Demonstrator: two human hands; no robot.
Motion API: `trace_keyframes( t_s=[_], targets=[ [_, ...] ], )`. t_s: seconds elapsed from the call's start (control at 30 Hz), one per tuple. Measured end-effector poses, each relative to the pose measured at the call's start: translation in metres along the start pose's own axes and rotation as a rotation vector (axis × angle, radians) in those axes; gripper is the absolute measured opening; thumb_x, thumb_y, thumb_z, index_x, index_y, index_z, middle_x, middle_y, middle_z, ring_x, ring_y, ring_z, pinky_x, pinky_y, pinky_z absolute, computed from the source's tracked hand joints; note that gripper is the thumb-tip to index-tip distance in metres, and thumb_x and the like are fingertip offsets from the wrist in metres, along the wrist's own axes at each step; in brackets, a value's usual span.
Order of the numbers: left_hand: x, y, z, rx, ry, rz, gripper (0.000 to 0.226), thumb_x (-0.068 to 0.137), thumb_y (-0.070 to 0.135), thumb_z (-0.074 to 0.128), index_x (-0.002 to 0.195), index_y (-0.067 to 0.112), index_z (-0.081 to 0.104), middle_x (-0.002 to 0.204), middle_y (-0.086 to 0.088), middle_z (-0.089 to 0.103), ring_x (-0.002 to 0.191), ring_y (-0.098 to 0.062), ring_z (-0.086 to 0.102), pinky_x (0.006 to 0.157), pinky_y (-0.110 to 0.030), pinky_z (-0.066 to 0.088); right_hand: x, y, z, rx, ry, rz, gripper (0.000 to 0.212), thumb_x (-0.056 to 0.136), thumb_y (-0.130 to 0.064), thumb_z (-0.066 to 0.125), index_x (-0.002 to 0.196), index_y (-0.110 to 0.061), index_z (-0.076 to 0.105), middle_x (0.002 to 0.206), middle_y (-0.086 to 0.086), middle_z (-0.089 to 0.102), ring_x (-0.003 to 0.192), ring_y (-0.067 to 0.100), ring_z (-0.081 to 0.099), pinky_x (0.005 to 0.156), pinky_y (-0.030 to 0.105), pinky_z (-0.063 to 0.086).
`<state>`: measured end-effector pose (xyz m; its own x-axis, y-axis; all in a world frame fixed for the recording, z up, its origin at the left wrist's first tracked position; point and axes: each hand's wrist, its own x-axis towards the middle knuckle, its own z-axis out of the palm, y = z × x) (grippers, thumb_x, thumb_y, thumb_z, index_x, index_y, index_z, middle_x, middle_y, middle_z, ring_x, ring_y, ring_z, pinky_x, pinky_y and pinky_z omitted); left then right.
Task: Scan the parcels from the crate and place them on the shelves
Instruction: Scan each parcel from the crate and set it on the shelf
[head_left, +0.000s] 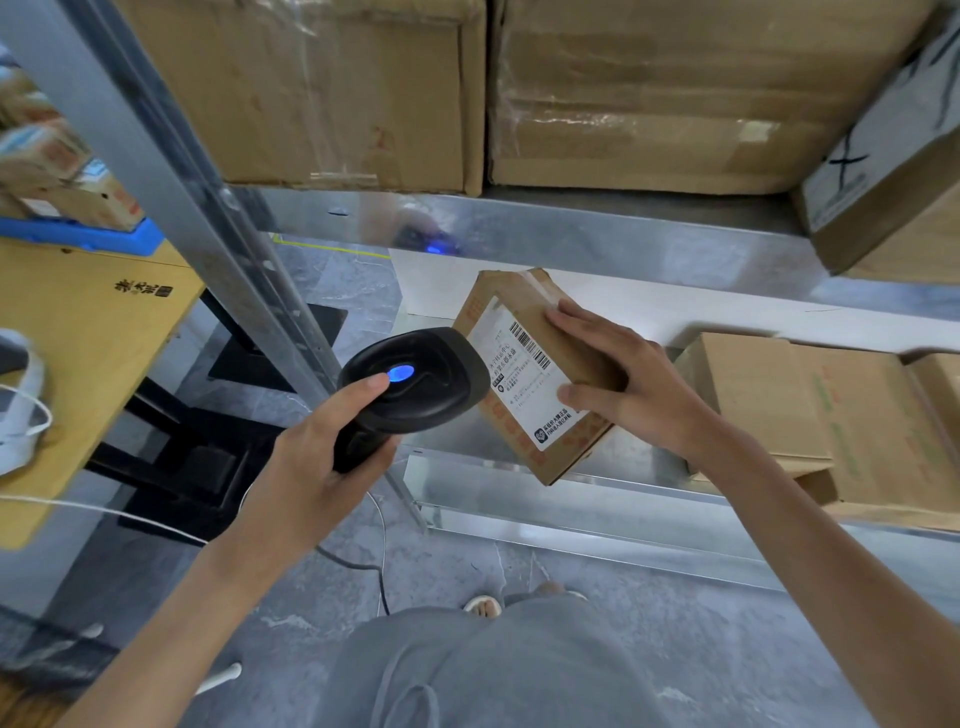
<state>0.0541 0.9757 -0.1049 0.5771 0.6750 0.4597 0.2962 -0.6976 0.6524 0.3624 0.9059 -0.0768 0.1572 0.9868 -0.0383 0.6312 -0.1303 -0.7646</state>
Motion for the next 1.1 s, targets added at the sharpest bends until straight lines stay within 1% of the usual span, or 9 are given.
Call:
trace_keyframes(
  t_s=[0.27, 0.33, 0.43, 0.5, 0.63, 0.73, 0.83, 0.93, 1.1],
  targets=[
    [-0.003, 0.001, 0.001, 0.036, 0.029, 0.048, 0.111, 0.074, -0.004, 0.084, 0.147, 0.060, 0.030, 0.111, 0.003, 0.053, 0.113, -0.014, 0.057, 0.086, 0.007, 0.038, -0.002, 0.000, 0.000, -0.005, 0.006, 0.003, 0.078, 0.082, -0.012, 0.078, 0.147, -0.038, 0.045, 0.158, -0.018, 0.034, 0.141, 0.008, 0.037, 0.117, 0.037, 0.033],
    [-0.004, 0.000, 0.003, 0.004, 0.022, -0.017, 0.106, 0.073, -0.006, 0.082, 0.142, 0.060, 0.036, 0.112, 0.014, 0.051, 0.117, 0.004, 0.054, 0.084, 0.008, 0.037, -0.004, 0.001, 0.001, 0.004, 0.018, 0.006, 0.078, 0.081, -0.012, 0.078, 0.147, -0.037, 0.045, 0.158, -0.018, 0.035, 0.141, 0.007, 0.037, 0.118, 0.037, 0.033],
    [-0.003, 0.000, 0.010, -0.001, -0.005, -0.039, 0.087, 0.075, -0.003, 0.081, 0.134, 0.046, 0.041, 0.110, 0.013, 0.051, 0.118, -0.002, 0.055, 0.084, 0.009, 0.035, -0.010, 0.005, 0.003, 0.046, 0.039, 0.022, 0.077, 0.082, -0.011, 0.078, 0.146, -0.038, 0.046, 0.158, -0.017, 0.035, 0.142, 0.009, 0.037, 0.118, 0.041, 0.033],
    [0.002, 0.002, 0.015, -0.042, -0.030, -0.042, 0.076, 0.078, 0.004, 0.075, 0.133, 0.044, 0.041, 0.117, 0.019, 0.054, 0.113, 0.012, 0.057, 0.086, 0.007, 0.038, -0.018, 0.008, 0.003, 0.110, 0.070, 0.037, 0.076, 0.082, -0.011, 0.078, 0.144, -0.042, 0.046, 0.157, -0.017, 0.035, 0.142, 0.010, 0.036, 0.117, 0.043, 0.034],
    [0.017, 0.011, 0.027, -0.134, -0.065, -0.075, 0.081, 0.089, 0.017, 0.075, 0.140, 0.065, 0.036, 0.132, 0.052, 0.045, 0.120, 0.029, 0.044, 0.092, 0.005, 0.036, -0.041, 0.015, -0.004, 0.261, 0.194, 0.074, 0.075, 0.083, -0.009, 0.078, 0.141, -0.046, 0.048, 0.156, -0.018, 0.037, 0.139, 0.006, 0.040, 0.111, 0.046, 0.042],
    [0.033, 0.024, 0.045, -0.203, -0.039, -0.055, 0.081, 0.087, 0.029, 0.074, 0.138, 0.073, 0.029, 0.133, 0.052, 0.042, 0.121, 0.020, 0.051, 0.093, -0.006, 0.047, -0.063, 0.022, -0.011, 0.341, 0.310, 0.078, 0.072, 0.082, -0.012, 0.078, 0.143, -0.039, 0.049, 0.155, -0.017, 0.039, 0.140, -0.002, 0.037, 0.114, 0.045, 0.040],
    [0.044, 0.042, 0.071, -0.321, -0.003, -0.082, 0.072, 0.085, 0.040, 0.070, 0.136, 0.074, 0.031, 0.132, 0.009, 0.059, 0.107, -0.019, 0.068, 0.087, -0.032, 0.059, -0.092, 0.029, -0.021, 0.423, 0.424, 0.107, 0.072, 0.077, -0.022, 0.072, 0.145, -0.033, 0.050, 0.156, -0.018, 0.038, 0.143, 0.004, 0.037, 0.112, 0.049, 0.041],
    [0.055, 0.072, 0.103, -0.452, -0.063, -0.096, 0.068, 0.088, 0.040, 0.074, 0.136, 0.069, 0.035, 0.124, -0.015, 0.064, 0.092, -0.030, 0.067, 0.080, -0.045, 0.058, -0.132, 0.036, -0.031, 0.485, 0.600, 0.129, 0.071, 0.077, -0.021, 0.071, 0.145, -0.032, 0.051, 0.156, -0.020, 0.039, 0.141, 0.001, 0.039, 0.112, 0.048, 0.043],
    [0.056, 0.128, 0.165, -0.600, -0.160, -0.025, 0.083, 0.093, 0.005, 0.073, 0.138, 0.065, 0.036, 0.098, -0.004, 0.069, 0.063, -0.024, 0.065, 0.058, -0.038, 0.057, -0.207, 0.050, -0.048, 0.473, 0.887, 0.187, 0.073, 0.077, -0.029, 0.071, 0.146, -0.037, 0.049, 0.156, -0.019, 0.039, 0.142, -0.005, 0.034, 0.118, 0.042, 0.035]
  ],
)
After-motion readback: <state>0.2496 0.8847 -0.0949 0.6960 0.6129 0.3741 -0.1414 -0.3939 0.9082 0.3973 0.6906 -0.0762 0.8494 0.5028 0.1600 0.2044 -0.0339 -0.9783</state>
